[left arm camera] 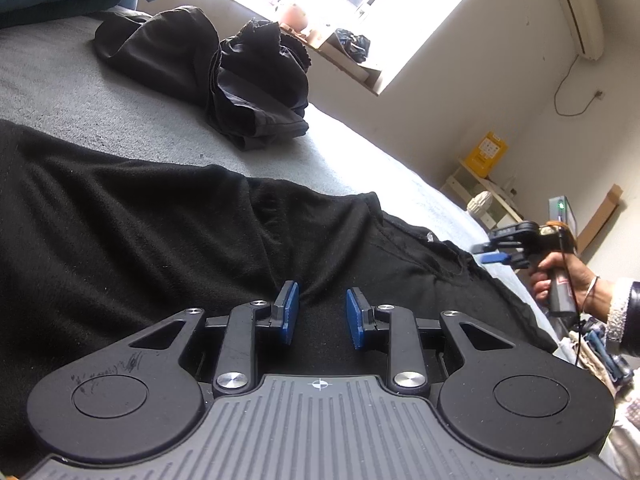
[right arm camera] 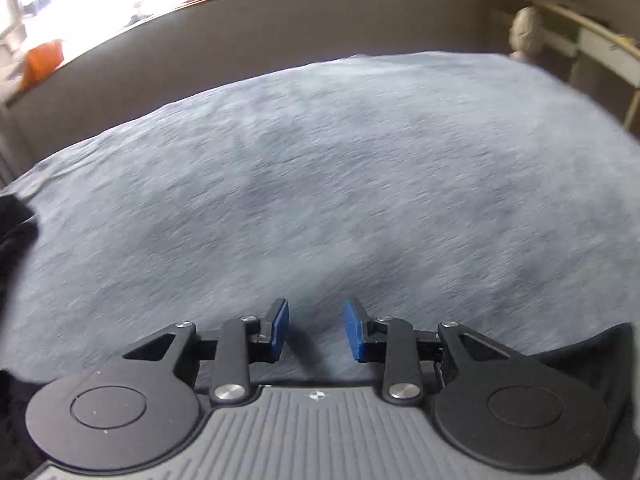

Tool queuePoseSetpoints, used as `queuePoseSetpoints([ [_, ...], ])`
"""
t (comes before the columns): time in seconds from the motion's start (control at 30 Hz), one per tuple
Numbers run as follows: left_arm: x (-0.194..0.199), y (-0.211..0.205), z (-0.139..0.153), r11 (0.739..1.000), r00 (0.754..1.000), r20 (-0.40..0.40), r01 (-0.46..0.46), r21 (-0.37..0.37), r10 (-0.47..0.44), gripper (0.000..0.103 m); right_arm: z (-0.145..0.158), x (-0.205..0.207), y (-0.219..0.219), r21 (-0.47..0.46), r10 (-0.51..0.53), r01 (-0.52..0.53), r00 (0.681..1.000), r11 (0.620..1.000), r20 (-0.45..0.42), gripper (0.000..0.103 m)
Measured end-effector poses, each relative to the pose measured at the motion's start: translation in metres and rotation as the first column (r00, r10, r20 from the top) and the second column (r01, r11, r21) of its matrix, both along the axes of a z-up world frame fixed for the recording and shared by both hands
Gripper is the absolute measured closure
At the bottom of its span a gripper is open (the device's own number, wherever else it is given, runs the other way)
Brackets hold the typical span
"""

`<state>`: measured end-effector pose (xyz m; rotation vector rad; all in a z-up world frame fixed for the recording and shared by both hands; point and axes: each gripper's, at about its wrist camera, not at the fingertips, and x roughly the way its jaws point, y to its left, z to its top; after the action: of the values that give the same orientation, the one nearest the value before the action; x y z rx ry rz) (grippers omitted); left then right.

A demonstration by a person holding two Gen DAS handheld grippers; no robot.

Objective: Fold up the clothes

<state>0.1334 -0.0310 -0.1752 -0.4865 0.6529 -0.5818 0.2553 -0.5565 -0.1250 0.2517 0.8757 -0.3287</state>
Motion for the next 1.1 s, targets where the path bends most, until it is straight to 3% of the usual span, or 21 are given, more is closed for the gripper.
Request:
queuePoseSetpoints([
  [0.1,0.001,0.001,-0.001,1.000,1.000,-0.003,0.000,-0.010,0.000,0.076,0.018,-0.033,-0.052,0.077,-0.170,0.166,0.984,0.983,0.047,0.070],
  [0.2,0.001,0.001,-0.001,1.000,1.000,-0.003,0.001,-0.011,-0.001,0.076,0.038,-0.090,-0.107,0.183,-0.316,0.297,0.945,0.937,0.082,0.065],
  [0.3,0.001,0.002,0.000,1.000,1.000,-0.004,0.001,-0.011,-0.001,0.076,0.040,-0.161,-0.161,0.380,-0.478,0.425,0.877,0.821,0.050,0.062],
  [0.4,0.000,0.002,0.000,1.000,1.000,-0.004,0.000,-0.008,0.000,0.076,0.017,-0.213,-0.186,0.508,-0.556,0.494,0.830,0.705,-0.035,0.062],
  [0.57,-0.001,0.000,0.001,1.000,1.000,-0.003,-0.001,0.005,0.001,0.076,-0.017,-0.248,-0.176,0.631,-0.513,0.438,0.855,0.640,-0.072,0.062],
  [0.67,-0.001,-0.002,0.002,1.000,1.000,0.000,-0.002,0.017,0.002,0.076,-0.021,-0.245,-0.167,0.623,-0.485,0.395,0.874,0.675,-0.029,0.066],
  [0.73,-0.001,-0.002,0.002,1.000,1.000,0.001,-0.002,0.022,0.002,0.076,-0.016,-0.232,-0.162,0.592,-0.458,0.366,0.889,0.718,0.006,0.096],
  [0.8,-0.001,-0.003,0.002,1.000,1.000,0.002,-0.002,0.026,0.002,0.076,-0.001,-0.209,-0.145,0.508,-0.399,0.312,0.915,0.803,0.068,0.097],
  [0.9,-0.001,-0.004,0.002,1.000,1.000,0.002,-0.003,0.029,0.003,0.076,0.028,-0.161,-0.097,0.326,-0.160,0.115,0.980,0.938,0.115,0.097],
  [0.97,-0.001,-0.004,0.002,1.000,1.000,0.002,-0.003,0.029,0.003,0.076,0.037,-0.133,-0.055,0.150,0.044,-0.051,0.998,0.987,0.049,0.093],
  [1.0,-0.001,-0.004,0.002,1.000,1.000,0.002,-0.003,0.028,0.003,0.076,0.041,-0.126,-0.040,0.093,0.104,-0.106,0.994,0.990,0.024,0.080],
  [1.03,-0.001,-0.004,0.002,1.000,1.000,0.002,-0.003,0.027,0.003,0.076,0.042,-0.126,-0.034,0.079,0.119,-0.121,0.992,0.989,0.029,0.061],
  [1.1,-0.001,-0.003,0.002,1.000,1.000,0.001,-0.003,0.024,0.003,0.076,0.046,-0.125,-0.023,0.052,0.150,-0.151,0.988,0.987,0.038,0.059],
])
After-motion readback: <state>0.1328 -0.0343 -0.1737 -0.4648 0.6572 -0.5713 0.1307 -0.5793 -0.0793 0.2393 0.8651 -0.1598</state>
